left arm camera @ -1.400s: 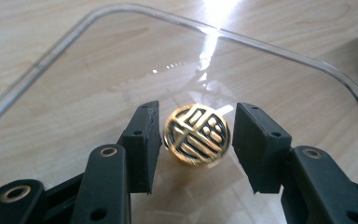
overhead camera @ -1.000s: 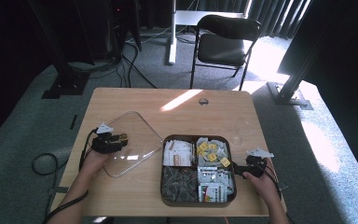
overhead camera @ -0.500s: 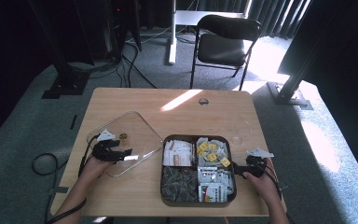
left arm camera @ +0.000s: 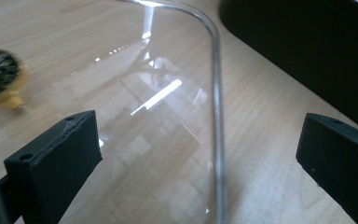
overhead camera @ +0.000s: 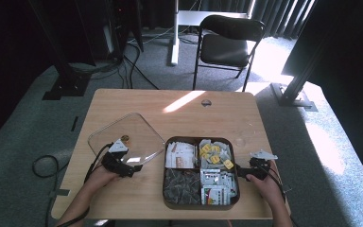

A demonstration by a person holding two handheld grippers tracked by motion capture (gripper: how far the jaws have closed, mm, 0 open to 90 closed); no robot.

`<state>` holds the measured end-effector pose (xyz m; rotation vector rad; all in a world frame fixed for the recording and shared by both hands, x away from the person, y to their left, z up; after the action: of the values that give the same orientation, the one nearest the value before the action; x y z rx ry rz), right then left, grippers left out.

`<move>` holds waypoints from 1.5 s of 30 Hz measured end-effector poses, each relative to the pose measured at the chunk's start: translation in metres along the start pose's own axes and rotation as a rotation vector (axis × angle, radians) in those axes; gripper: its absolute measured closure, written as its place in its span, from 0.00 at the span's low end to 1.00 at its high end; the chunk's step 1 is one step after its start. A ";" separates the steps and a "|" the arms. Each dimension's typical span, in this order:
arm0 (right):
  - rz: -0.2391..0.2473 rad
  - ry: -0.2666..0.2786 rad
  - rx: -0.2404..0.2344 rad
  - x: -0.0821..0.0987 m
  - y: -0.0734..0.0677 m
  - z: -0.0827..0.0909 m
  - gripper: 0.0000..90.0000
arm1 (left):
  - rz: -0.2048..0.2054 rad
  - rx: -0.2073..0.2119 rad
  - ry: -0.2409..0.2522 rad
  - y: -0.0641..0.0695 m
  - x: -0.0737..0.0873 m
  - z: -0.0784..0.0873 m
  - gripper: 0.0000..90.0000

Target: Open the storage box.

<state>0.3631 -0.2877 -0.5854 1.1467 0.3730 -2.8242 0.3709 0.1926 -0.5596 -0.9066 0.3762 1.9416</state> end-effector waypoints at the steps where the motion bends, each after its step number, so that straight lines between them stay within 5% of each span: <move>1: 0.000 0.000 0.000 0.000 0.000 0.000 0.12 | -0.011 0.000 0.003 0.002 -0.001 0.000 0.00; 8: 0.000 0.000 0.000 0.000 0.000 0.000 0.12 | -0.070 -0.006 0.026 0.016 -0.004 -0.001 0.00; 26: 0.000 0.000 0.000 0.000 0.000 0.000 0.12 | -0.171 0.107 0.063 0.062 -0.012 -0.004 0.00; 35: 0.000 0.001 -0.001 0.000 0.000 0.000 0.12 | -0.203 0.143 0.047 0.079 -0.007 -0.005 0.00; 45: 0.000 0.000 -0.001 0.000 0.000 0.000 0.12 | -0.224 0.136 0.009 0.090 0.001 -0.010 0.00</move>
<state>0.3631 -0.2877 -0.5854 1.1472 0.3741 -2.8236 0.2987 0.1408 -0.5758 -0.8318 0.3899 1.6869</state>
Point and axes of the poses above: each handheld gripper's, and its own axes: z roughly backward along the jaws, x roughly out of its underside, y roughly to its right, the point moved 5 cm from there along -z, roughly forward along the jaws, and after that the axes turned 15 degrees about -z, right-handed, at the moved point
